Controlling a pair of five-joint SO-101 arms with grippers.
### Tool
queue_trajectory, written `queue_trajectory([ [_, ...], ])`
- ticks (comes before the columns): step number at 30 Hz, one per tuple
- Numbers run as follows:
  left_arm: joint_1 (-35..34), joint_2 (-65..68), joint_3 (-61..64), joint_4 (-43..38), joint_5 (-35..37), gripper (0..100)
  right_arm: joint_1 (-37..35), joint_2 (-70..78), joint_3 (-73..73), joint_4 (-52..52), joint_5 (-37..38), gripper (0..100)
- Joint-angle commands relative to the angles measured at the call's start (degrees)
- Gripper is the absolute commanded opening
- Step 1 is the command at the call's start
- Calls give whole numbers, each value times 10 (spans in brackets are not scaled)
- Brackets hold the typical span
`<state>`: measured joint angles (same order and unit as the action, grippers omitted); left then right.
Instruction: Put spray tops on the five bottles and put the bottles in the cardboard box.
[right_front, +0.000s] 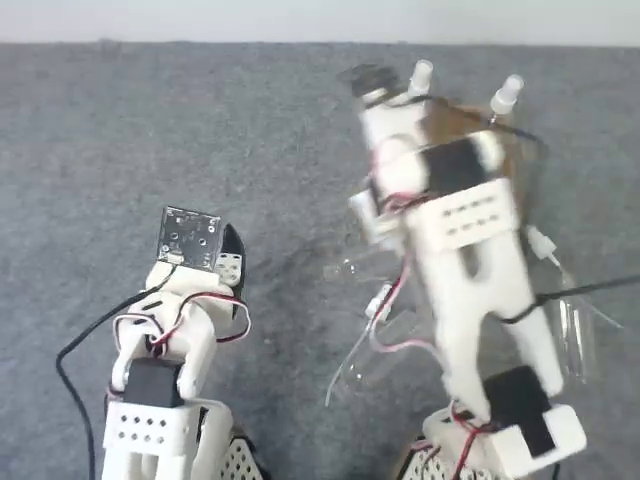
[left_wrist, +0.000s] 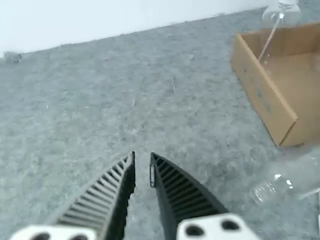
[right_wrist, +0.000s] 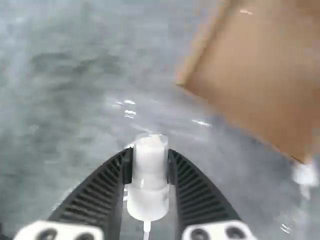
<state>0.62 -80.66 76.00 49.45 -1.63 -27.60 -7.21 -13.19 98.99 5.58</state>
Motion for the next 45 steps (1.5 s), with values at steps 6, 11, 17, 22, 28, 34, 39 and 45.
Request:
queue_trajectory([
  [6,-31,3,-36,1,29,40,-125,129,2,-130,-105,23],
  [11,-32,3,-34,-7,28,40,-131,203,2,-237,-185,21],
  [17,-30,3,-33,-7,28,40,-131,262,3,-300,-257,24],
  [22,-31,3,-34,-7,27,40,-133,287,3,-315,-277,24],
  [28,-30,3,-33,-7,26,40,-132,312,3,-331,-277,24],
  [34,-30,3,-33,-7,26,40,-131,328,2,-331,-278,25],
  [39,-28,3,-31,-7,26,40,-132,324,-12,-327,-300,32],
  [45,-27,3,-30,-7,26,40,-128,328,-19,-310,-394,106],
])
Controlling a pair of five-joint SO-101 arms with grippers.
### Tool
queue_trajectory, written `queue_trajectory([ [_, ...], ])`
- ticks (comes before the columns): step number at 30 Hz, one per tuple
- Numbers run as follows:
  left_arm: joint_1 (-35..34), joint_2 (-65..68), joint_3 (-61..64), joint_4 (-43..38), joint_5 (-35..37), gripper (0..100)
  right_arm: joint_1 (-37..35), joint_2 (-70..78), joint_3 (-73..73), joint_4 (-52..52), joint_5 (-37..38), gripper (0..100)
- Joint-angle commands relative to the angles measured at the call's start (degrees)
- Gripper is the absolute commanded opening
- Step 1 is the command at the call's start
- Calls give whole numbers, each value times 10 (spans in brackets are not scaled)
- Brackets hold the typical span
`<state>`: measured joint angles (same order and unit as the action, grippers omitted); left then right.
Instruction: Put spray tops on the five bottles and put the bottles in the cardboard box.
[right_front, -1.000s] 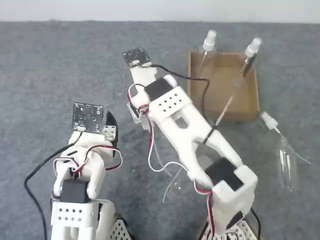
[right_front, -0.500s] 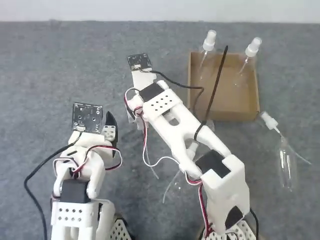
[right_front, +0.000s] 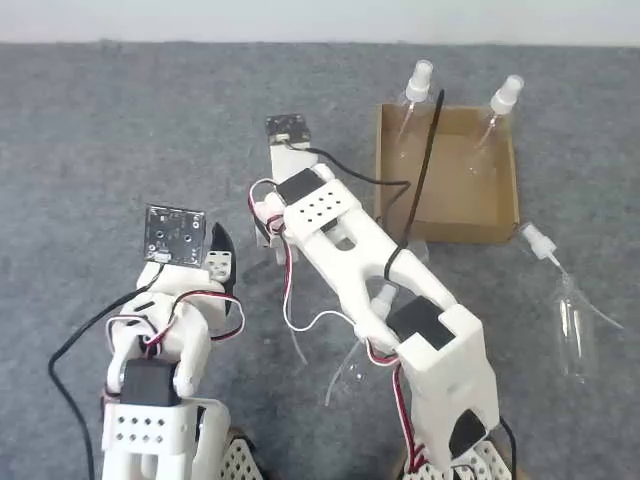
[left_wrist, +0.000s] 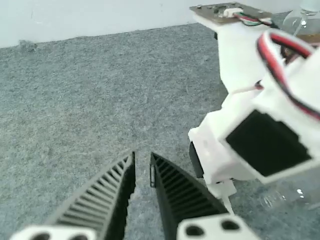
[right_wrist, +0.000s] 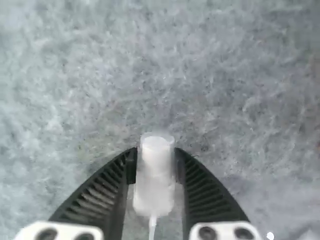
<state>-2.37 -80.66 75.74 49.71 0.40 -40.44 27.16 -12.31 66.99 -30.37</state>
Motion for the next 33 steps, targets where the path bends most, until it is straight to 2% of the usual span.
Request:
queue_trajectory([
  [1,3,3,-28,-10,6,40,5,-15,-28,11,-38,109],
  [12,3,3,-28,-10,6,40,77,-22,-33,40,-25,113],
  [18,4,6,-21,-23,6,40,63,-90,-33,78,67,113],
  [28,4,4,-10,-37,6,40,52,-272,-32,228,238,113],
  [33,4,5,-10,-37,6,40,116,-344,-32,311,311,113],
])
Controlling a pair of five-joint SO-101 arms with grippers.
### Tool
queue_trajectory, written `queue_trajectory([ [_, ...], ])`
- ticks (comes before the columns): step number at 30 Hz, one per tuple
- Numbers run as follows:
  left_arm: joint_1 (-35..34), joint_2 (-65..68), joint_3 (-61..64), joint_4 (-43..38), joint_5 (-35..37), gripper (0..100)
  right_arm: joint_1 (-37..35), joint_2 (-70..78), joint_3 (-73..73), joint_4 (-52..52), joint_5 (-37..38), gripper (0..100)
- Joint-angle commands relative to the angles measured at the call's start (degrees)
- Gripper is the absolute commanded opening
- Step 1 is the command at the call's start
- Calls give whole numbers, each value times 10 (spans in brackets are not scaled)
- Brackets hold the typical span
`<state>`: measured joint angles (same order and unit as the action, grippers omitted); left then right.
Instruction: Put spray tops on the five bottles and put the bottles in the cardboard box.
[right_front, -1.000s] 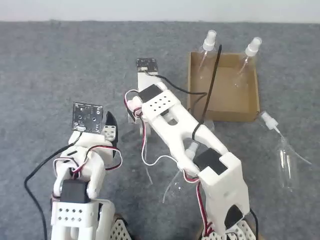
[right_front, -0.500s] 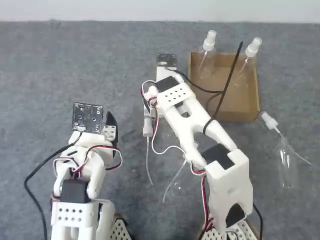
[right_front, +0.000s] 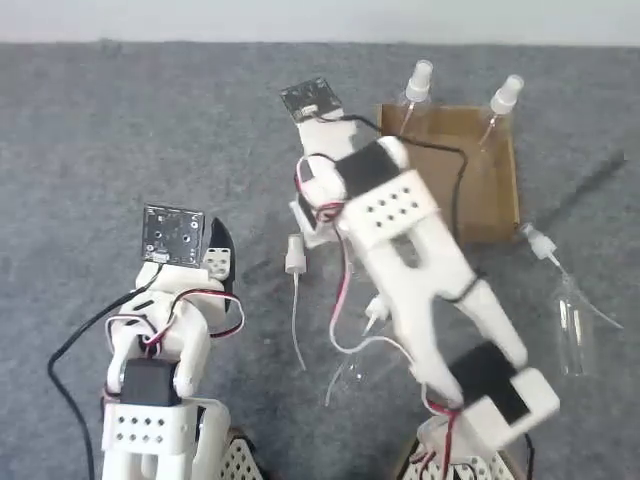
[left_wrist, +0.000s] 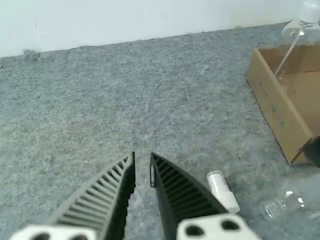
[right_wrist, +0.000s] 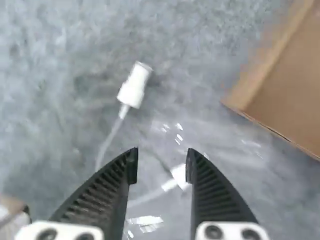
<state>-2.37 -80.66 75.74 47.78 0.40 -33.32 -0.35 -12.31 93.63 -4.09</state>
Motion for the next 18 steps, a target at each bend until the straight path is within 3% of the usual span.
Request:
queue_trajectory([
  [1,4,5,-10,-18,6,40,70,-81,-32,61,66,113],
  [12,4,6,-9,-18,6,40,457,-165,-3,90,257,113],
  [18,4,6,-9,-18,6,40,585,-111,24,53,399,113],
])
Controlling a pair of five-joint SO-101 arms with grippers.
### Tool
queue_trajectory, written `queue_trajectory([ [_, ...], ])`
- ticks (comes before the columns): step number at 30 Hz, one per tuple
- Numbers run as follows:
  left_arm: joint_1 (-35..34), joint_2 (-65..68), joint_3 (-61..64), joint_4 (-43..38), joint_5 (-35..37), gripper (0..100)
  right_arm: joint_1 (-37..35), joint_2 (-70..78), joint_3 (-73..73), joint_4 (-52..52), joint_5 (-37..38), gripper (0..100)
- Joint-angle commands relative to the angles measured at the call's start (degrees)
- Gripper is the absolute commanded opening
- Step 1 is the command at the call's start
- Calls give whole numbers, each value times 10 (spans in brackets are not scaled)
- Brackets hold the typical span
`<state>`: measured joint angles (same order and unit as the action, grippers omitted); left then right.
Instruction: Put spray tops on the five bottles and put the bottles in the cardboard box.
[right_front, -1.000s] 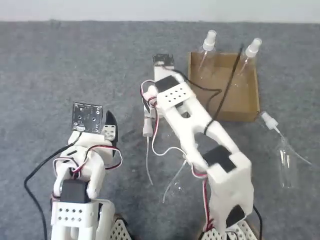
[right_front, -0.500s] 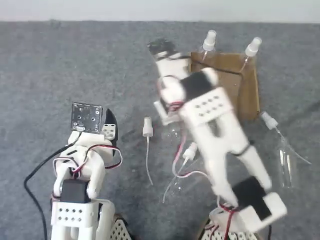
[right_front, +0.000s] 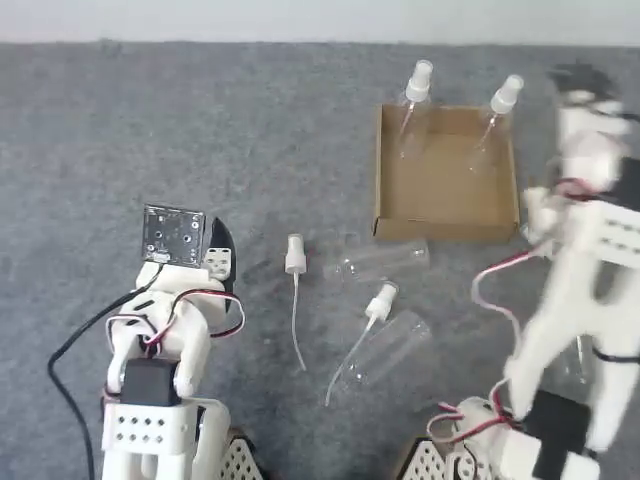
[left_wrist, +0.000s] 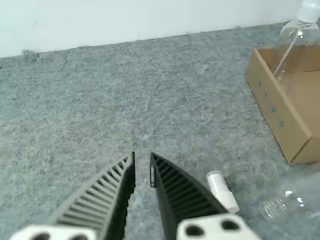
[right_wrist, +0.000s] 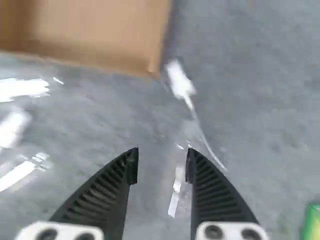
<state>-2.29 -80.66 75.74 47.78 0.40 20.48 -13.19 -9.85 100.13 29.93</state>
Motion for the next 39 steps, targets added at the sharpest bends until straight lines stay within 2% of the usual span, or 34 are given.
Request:
queue_trajectory([
  [1,3,6,-9,-18,6,40,58,33,2,-20,71,113],
  [5,3,7,-9,-18,6,40,81,102,3,-68,108,113],
  [13,3,7,-1,-24,6,40,78,211,2,-178,156,113],
  [21,3,7,6,-34,6,40,27,315,0,-254,159,246],
  [30,3,7,6,-34,6,40,15,399,0,-313,157,249],
  [33,3,7,6,-34,6,40,17,426,0,-317,158,236],
  [39,4,7,7,-34,6,40,20,450,-1,-318,156,88],
])
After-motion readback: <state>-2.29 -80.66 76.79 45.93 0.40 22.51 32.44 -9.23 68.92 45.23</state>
